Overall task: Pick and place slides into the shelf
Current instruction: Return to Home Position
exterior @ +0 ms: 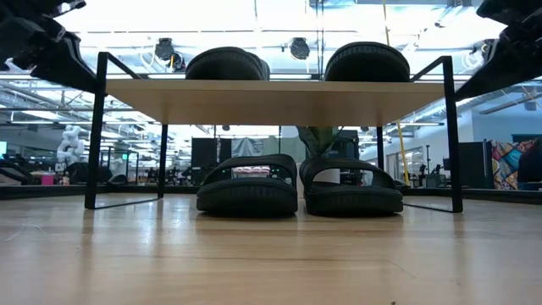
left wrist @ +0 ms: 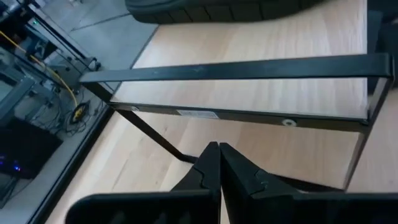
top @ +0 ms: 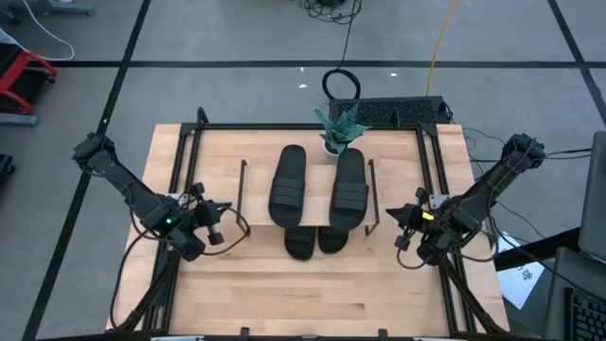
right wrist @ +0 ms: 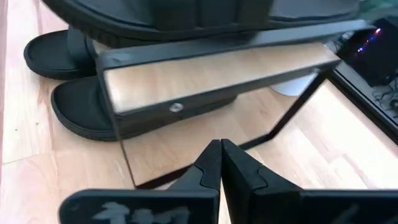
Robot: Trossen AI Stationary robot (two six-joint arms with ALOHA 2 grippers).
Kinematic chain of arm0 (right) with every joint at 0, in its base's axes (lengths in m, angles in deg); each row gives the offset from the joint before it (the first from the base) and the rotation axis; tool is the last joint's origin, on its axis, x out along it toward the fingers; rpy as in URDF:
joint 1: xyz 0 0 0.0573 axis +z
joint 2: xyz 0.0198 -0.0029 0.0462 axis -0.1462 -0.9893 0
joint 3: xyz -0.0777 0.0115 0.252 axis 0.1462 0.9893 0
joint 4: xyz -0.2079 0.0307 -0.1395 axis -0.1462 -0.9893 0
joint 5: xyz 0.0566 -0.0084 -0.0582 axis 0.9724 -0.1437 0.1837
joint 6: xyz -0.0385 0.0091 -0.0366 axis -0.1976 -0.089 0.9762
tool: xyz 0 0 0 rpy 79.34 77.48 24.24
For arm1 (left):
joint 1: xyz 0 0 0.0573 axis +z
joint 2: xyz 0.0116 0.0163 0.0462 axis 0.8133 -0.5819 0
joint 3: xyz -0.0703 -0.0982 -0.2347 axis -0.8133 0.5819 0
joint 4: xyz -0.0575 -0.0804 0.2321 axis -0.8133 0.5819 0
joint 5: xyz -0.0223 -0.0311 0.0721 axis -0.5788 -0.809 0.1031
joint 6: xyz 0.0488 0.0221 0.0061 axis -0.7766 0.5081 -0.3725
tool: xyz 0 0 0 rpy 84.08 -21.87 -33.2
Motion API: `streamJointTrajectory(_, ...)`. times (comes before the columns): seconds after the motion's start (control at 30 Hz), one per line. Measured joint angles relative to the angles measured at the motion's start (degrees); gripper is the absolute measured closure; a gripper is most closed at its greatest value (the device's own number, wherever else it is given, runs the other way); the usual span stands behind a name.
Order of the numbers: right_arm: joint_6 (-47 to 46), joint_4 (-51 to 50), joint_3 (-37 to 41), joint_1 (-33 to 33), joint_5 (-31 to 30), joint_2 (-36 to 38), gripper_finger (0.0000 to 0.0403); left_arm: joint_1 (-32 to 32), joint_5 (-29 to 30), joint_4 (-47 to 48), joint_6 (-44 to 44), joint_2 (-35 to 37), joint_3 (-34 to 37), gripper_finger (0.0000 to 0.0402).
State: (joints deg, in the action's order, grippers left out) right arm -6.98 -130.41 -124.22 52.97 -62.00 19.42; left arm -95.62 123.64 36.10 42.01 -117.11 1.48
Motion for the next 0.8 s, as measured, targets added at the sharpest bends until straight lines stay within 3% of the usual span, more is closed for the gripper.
streamJointTrajectory(0.27,4.4,-1.6,0.0,3.3,-3.6,5.8,0.0403,-6.5,9.1,5.5,3.3,7.0,0.0,0.0401)
streamJointTrajectory(0.43,10.5,-0.4,0.0,4.2,-10.7,9.8,0.0403,-8.4,16.1,2.9,0.0,11.9,0.0,0.0401)
streamJointTrajectory(0.5,18.0,3.2,0.0,4.0,-10.1,11.4,0.0403,-8.4,17.5,-0.6,-4.8,13.5,0.0,0.0401)
streamJointTrajectory(0.67,47.5,27.3,0.0,0.0,1.1,15.4,0.0403,-7.3,17.1,-17.3,-27.7,15.7,0.0,0.0401)
streamJointTrajectory(0.8,67.4,44.8,0.0,-6.2,15.8,17.4,0.0403,-2.9,-0.7,-34.5,-51.8,16.8,0.0,0.0401)
